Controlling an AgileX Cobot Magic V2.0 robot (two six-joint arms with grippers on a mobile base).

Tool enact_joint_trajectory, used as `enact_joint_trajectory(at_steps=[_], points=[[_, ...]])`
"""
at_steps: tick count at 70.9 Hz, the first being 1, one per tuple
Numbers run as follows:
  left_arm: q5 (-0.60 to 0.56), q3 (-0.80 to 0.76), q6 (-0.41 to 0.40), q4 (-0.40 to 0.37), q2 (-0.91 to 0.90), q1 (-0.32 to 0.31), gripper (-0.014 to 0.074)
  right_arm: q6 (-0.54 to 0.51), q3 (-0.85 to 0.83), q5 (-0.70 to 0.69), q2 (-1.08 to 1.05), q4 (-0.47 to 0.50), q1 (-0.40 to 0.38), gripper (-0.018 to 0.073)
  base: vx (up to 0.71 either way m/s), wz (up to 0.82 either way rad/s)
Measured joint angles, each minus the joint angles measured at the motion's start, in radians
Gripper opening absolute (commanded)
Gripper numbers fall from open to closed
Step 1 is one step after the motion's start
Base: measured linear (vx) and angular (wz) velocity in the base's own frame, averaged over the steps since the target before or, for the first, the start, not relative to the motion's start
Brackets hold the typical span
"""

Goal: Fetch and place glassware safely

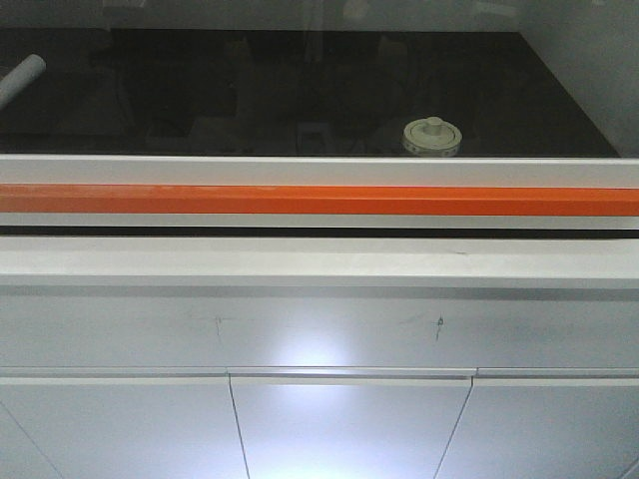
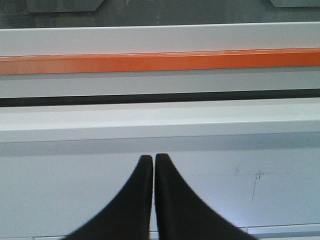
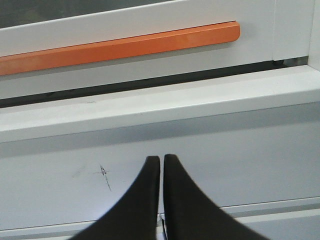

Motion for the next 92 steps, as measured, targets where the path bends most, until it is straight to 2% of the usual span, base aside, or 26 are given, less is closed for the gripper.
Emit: enact_joint_trajectory(at_steps=[12,19,30,37,46,53,59,71,77,87,92], points=[[-0.001,0.000,-0.001,0.000,0.000,0.000,-0.0007,0.000,0.000,-0.044,0.000,0.000,0.000,-0.0003,0.00,0.00],[-0.022,0.000,-0.003,-0.028,0.000,0.000,-0.0007,0.001,0.000,-0.090,0.000,0.002,0.000,-0.0003,0.00,0.00],[-0.138,0.000,-0.003,-0.113,0.000,0.000,-0.0007,0.001,0.000,-0.244,0.000,0.016,0.000,-0.0003,0.00,0.00],[-0.237,-0.014,-0.003,-0.136,0.000,0.000,-0.0007,0.001,-0.008,-0.337,0.000,0.016,0.000,-0.0003,0.00,0.00],[-0.284,-0.149,0.008,-0.132,0.001,0.000,-0.0007,0.000,-0.121,-0.356,0.000,0.000,0.000,-0.0003,0.00,0.00],[-0.289,-0.311,0.016,-0.071,0.055,0.000,-0.0007,-0.003,-0.263,-0.354,0.019,-0.065,0.000,-0.0003,0.00,0.00],[-0.274,-0.454,0.019,0.007,0.151,0.000,-0.0007,-0.004,-0.390,-0.346,0.086,-0.116,0.000,-0.0003,0.00,0.00],[-0.256,-0.685,0.019,0.044,0.399,0.000,-0.0007,-0.004,-0.591,-0.347,0.268,-0.137,0.000,-0.0003,0.00,0.00],[-0.251,-0.765,0.019,0.046,0.517,0.000,-0.0007,-0.004,-0.647,-0.377,0.365,-0.139,0.000,-0.0003,0.00,0.00],[-0.249,-0.869,0.019,0.049,0.684,0.000,-0.0007,-0.004,-0.676,-0.534,0.519,-0.138,0.000,-0.0003,0.00,0.00],[-0.249,-0.900,0.019,0.049,0.748,0.000,-0.0007,-0.003,-0.677,-0.549,0.595,-0.128,0.000,-0.0003,0.00,0.00]])
